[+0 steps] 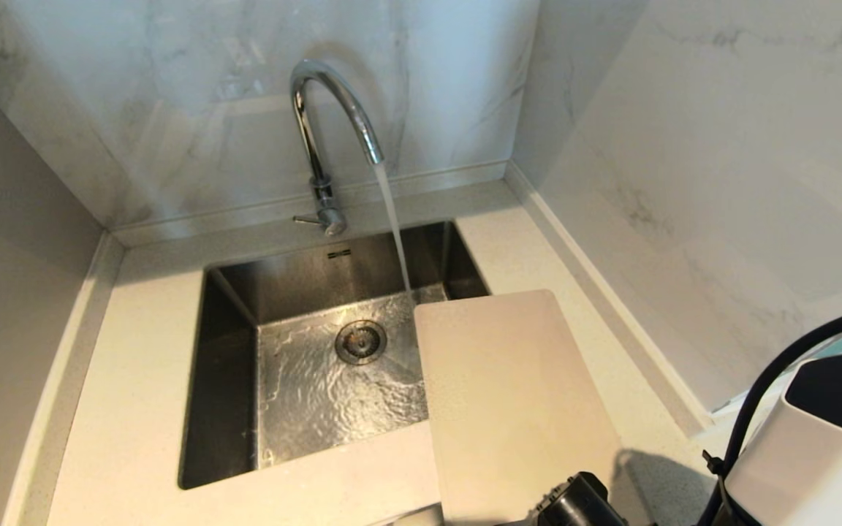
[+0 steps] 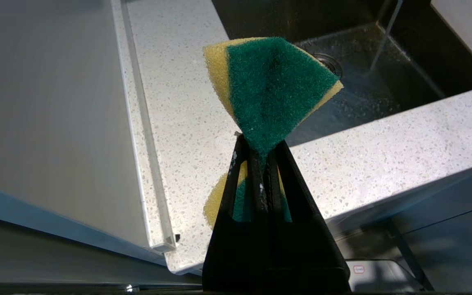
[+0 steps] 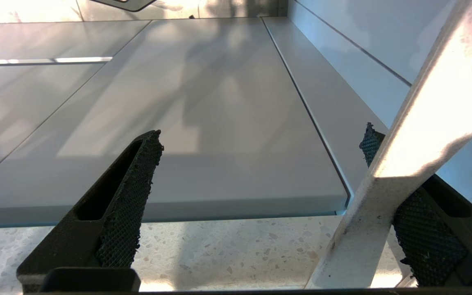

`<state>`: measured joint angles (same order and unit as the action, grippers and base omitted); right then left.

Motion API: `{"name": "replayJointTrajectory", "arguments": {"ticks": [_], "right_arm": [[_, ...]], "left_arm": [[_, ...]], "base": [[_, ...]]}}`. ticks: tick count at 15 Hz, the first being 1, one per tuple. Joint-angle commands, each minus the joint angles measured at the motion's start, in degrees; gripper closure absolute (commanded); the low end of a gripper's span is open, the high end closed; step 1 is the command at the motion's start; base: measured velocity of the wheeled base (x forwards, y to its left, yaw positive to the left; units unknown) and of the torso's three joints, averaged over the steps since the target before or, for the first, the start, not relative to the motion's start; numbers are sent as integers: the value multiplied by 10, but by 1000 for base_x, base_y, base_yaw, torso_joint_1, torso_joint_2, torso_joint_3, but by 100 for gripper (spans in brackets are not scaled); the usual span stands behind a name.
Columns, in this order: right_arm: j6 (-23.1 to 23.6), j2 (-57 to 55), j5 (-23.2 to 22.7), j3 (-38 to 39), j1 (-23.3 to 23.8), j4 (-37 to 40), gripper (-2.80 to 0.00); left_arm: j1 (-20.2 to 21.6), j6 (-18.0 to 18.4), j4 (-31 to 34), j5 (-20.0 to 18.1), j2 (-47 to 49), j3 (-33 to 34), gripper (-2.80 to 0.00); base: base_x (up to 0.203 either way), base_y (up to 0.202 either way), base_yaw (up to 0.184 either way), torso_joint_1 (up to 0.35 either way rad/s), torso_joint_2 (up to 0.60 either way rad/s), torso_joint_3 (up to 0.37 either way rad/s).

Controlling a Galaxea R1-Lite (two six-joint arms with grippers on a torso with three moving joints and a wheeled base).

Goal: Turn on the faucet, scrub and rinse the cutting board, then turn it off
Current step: Pick up the cutting board

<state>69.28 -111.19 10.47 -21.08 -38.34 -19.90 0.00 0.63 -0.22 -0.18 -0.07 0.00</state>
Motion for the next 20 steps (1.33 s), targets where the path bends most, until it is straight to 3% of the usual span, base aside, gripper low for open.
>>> {"name": "replayJointTrajectory", "arguments": {"ticks": [1,20], "right_arm": [[4,0,0,2,0,-1,-280],[3,2,-1,1,3,-1,-280]], "left_arm": [[0,0,0,0,0,1,0],[0,0,0,0,0,1,0]], "base": [[0,0,0,0,0,0],[0,0,0,0,0,0]]}}
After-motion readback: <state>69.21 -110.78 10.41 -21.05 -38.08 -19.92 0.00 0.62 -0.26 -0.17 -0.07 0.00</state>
